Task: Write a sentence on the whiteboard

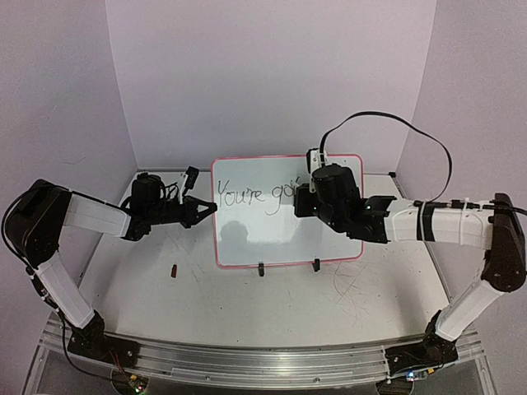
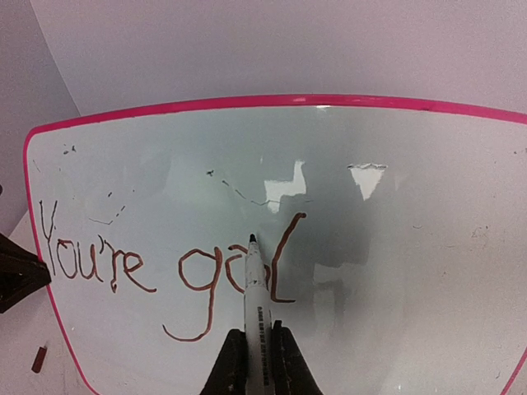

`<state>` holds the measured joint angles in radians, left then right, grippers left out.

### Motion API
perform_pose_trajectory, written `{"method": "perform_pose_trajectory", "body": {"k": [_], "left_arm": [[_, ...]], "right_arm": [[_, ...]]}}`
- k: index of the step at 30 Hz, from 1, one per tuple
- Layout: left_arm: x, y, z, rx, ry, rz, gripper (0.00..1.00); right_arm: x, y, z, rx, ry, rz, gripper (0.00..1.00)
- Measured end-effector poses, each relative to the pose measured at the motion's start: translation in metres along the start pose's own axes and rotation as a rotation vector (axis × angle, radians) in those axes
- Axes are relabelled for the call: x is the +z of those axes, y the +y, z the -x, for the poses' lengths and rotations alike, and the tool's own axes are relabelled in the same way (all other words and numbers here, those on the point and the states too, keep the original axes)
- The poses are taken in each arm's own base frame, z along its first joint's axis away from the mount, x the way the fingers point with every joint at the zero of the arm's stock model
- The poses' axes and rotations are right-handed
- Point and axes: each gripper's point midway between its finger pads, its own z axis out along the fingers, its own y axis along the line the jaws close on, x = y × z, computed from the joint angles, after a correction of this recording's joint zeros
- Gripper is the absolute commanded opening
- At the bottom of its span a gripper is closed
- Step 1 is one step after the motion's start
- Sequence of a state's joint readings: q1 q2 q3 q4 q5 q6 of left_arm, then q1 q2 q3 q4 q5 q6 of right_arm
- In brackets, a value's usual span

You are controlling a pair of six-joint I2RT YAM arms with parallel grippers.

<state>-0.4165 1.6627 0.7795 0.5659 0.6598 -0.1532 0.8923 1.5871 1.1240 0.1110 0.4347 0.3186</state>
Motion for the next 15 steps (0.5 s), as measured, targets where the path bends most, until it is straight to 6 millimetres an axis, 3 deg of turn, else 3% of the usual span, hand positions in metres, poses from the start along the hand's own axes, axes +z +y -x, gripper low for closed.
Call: {"method": "perform_pose_trajectory", "body": {"k": [15], "left_arm": [[0.000, 0.000, 0.000, 0.000, 0.000, 0.002, 0.00]], "right_arm": [[0.012, -0.007, -0.007, -0.005, 0.020, -0.029, 0.00]]}}
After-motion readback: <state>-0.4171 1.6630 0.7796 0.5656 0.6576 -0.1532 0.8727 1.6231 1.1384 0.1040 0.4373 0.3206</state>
